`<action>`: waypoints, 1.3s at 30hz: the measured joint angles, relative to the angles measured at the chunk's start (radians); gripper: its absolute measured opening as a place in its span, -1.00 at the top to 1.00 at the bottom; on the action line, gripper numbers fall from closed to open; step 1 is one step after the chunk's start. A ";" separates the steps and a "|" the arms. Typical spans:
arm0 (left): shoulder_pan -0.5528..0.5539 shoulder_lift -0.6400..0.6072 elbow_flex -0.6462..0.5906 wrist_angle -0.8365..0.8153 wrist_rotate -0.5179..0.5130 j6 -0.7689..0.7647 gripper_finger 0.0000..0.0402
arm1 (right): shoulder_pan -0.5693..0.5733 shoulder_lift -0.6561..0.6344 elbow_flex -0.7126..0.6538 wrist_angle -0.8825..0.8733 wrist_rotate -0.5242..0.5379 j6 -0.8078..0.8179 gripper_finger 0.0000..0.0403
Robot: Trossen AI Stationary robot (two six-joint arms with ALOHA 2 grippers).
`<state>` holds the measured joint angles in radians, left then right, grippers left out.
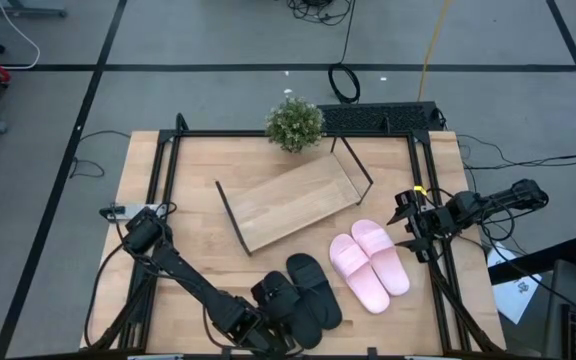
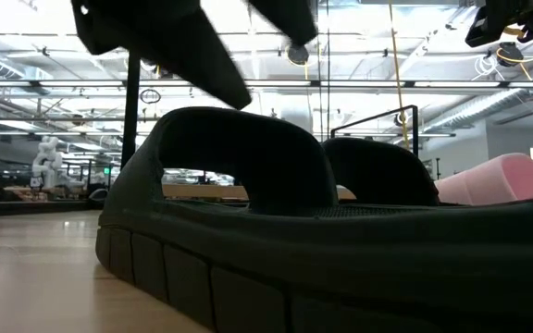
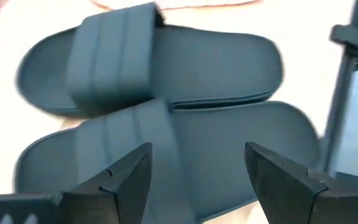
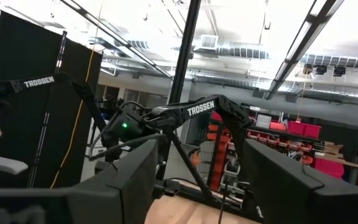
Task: Pick and place slides into the shelf
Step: Put the left pair black slides on the shelf
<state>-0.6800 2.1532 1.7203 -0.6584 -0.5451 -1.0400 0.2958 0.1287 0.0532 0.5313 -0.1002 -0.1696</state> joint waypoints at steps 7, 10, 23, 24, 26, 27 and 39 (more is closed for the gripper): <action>0.004 0.011 0.000 -0.060 0.005 -0.038 -0.26 | 0.000 0.000 0.000 -0.003 0.000 0.000 -0.12; 0.009 0.012 0.000 -0.054 0.006 -0.044 -0.26 | 0.000 0.000 0.000 -0.006 0.000 0.000 -0.12; 0.023 0.034 0.001 -0.106 0.039 -0.101 -0.26 | 0.000 0.000 0.000 -0.013 0.000 0.000 -0.12; 0.023 0.034 0.001 -0.108 0.040 -0.108 -0.26 | 0.000 0.000 0.000 -0.014 0.000 0.000 -0.12; 0.026 0.034 0.001 -0.113 0.044 -0.123 -0.26 | 0.000 0.000 0.000 -0.015 0.000 0.000 -0.12; 0.026 0.034 0.001 -0.115 0.047 -0.124 -0.26 | 0.000 0.000 0.000 -0.015 0.000 0.000 -0.12; 0.026 0.034 0.001 -0.141 0.056 -0.179 -0.26 | 0.000 0.000 0.000 -0.022 0.000 0.000 -0.12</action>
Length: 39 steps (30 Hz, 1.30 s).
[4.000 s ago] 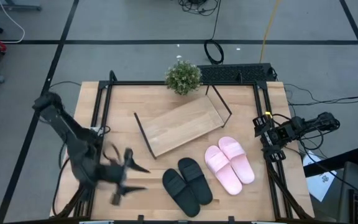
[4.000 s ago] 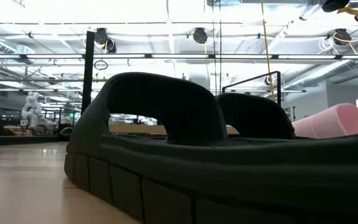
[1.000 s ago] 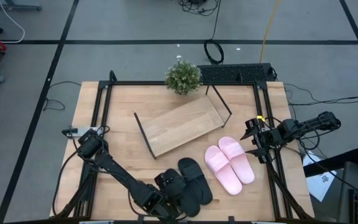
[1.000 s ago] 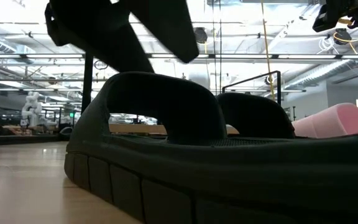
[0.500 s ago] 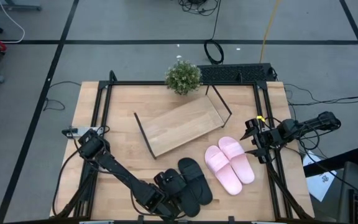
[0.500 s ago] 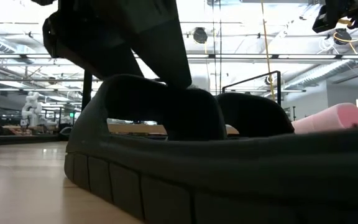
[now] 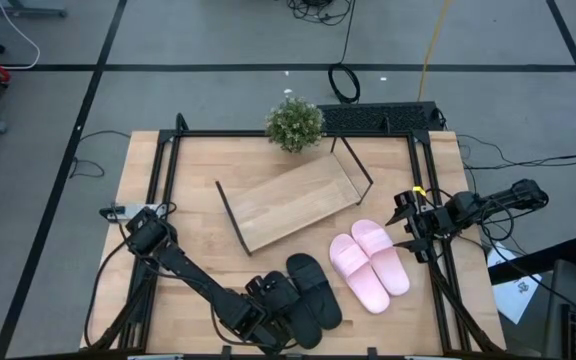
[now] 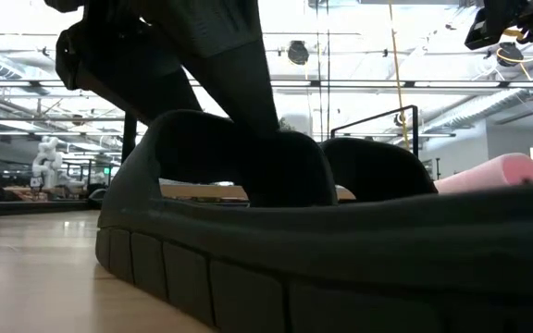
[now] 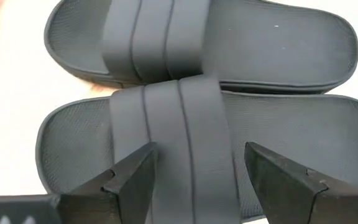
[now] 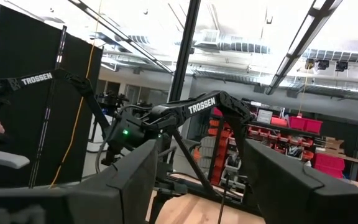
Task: Pick and place slides into the shelf
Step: Put the left pair black slides on the shelf
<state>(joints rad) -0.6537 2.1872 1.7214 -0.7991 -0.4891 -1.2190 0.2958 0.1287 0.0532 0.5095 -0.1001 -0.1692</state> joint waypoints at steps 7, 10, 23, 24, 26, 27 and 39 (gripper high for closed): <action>0.008 0.000 0.000 -0.072 0.035 -0.083 -0.26 | 0.000 0.000 0.000 0.000 0.000 0.000 -0.12; 0.013 0.000 0.000 -0.074 0.037 -0.085 -0.26 | 0.000 0.000 0.000 0.000 0.000 0.000 -0.12; 0.025 0.000 0.000 -0.069 0.063 -0.119 0.25 | 0.000 0.000 0.000 0.000 0.000 0.000 -0.12; 0.025 0.000 0.000 -0.069 0.063 -0.119 0.29 | 0.000 0.000 0.000 0.000 0.000 0.000 -0.12; 0.025 0.000 0.000 -0.069 0.063 -0.117 0.37 | 0.000 0.000 0.000 0.000 0.000 0.000 -0.12; 0.025 0.000 0.000 -0.068 0.063 -0.113 0.41 | 0.000 0.000 0.000 0.000 0.000 0.000 -0.12; -0.003 0.006 0.117 -0.120 0.036 -0.046 0.71 | 0.000 0.000 0.000 0.000 0.000 0.000 -0.12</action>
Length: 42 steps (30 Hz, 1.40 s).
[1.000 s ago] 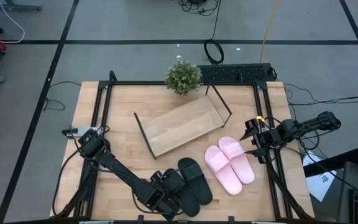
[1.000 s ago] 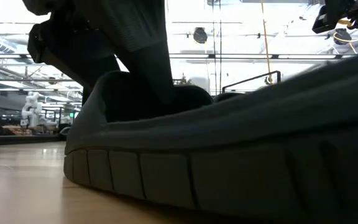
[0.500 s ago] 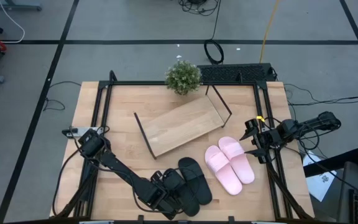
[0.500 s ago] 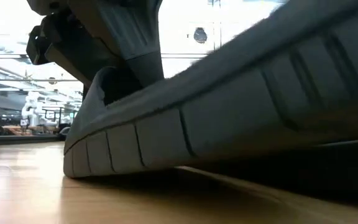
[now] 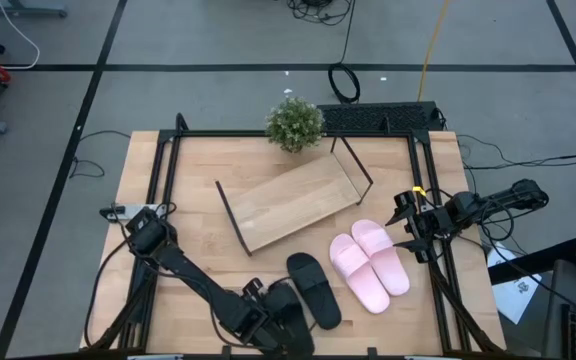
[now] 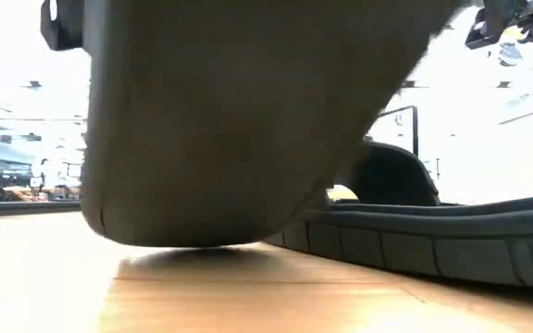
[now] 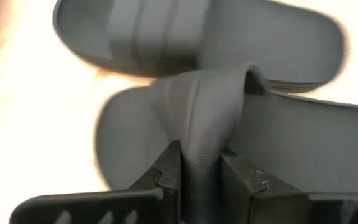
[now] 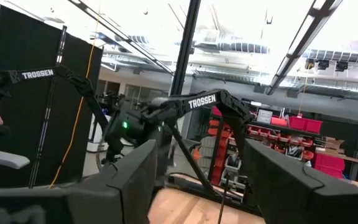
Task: Pick and place slides into the shelf
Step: Put the left pair black slides on the shelf
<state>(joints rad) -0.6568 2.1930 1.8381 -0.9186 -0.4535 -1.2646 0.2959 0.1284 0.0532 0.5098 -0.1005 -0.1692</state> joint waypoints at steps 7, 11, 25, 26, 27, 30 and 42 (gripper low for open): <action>-0.020 0.000 0.112 -0.034 -0.071 0.053 0.81 | 0.000 0.000 0.000 0.000 0.000 0.000 -0.12; -0.029 0.000 0.158 -0.037 -0.115 0.107 0.82 | 0.000 0.000 0.000 0.000 0.000 0.000 -0.12; -0.034 -0.007 0.390 -0.356 -0.305 0.209 0.83 | 0.000 0.000 0.000 0.000 0.000 -0.001 -0.12; -0.030 -0.007 0.404 -0.388 -0.319 0.210 0.83 | 0.000 0.000 0.000 0.000 0.000 -0.002 -0.12; -0.023 -0.007 0.417 -0.418 -0.330 0.215 0.83 | 0.000 0.000 0.000 0.000 0.000 -0.003 -0.12; 0.011 -0.008 0.435 -0.503 -0.357 0.223 0.83 | 0.000 0.000 0.000 0.000 0.000 -0.004 -0.12; 0.219 -0.007 0.434 -0.654 -0.410 0.330 0.83 | 0.000 0.000 0.000 -0.016 0.000 -0.004 -0.12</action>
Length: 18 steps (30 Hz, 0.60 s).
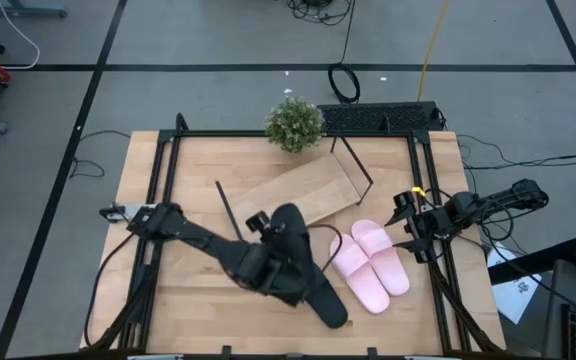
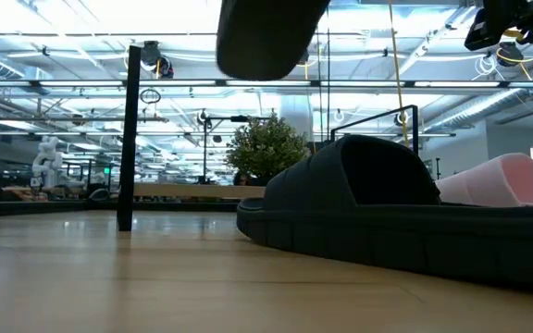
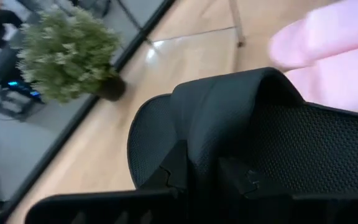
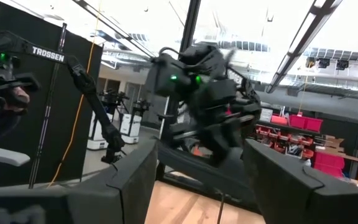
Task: Pick and place slides into the shelf
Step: Put the left pair black slides on the shelf
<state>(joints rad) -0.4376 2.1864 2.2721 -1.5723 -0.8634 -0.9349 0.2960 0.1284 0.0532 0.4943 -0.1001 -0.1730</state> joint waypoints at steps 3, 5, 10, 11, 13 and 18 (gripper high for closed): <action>0.035 0.000 -0.035 0.002 -0.001 0.032 0.83 | 0.000 0.000 0.000 -0.015 0.000 0.000 -0.12; 0.051 0.003 -0.061 0.002 0.000 0.046 0.83 | 0.000 0.000 0.000 -0.022 0.000 0.000 -0.12; 0.067 0.002 -0.145 0.002 -0.014 0.077 0.83 | 0.000 0.000 0.000 -0.032 0.000 0.000 -0.12; 0.067 0.003 -0.163 0.002 -0.029 0.077 0.83 | 0.000 0.000 0.000 -0.034 0.000 0.000 -0.12; 0.067 -0.003 -0.198 0.002 -0.071 0.071 0.83 | 0.000 0.000 0.000 -0.035 0.000 0.000 -0.12; 0.072 -0.026 -0.283 0.002 -0.080 0.033 0.83 | 0.000 0.000 0.000 -0.036 0.000 0.002 -0.12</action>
<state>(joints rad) -0.3656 2.1600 1.9895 -1.5705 -0.9432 -0.9017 0.2962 0.1284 0.0532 0.4583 -0.1001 -0.1707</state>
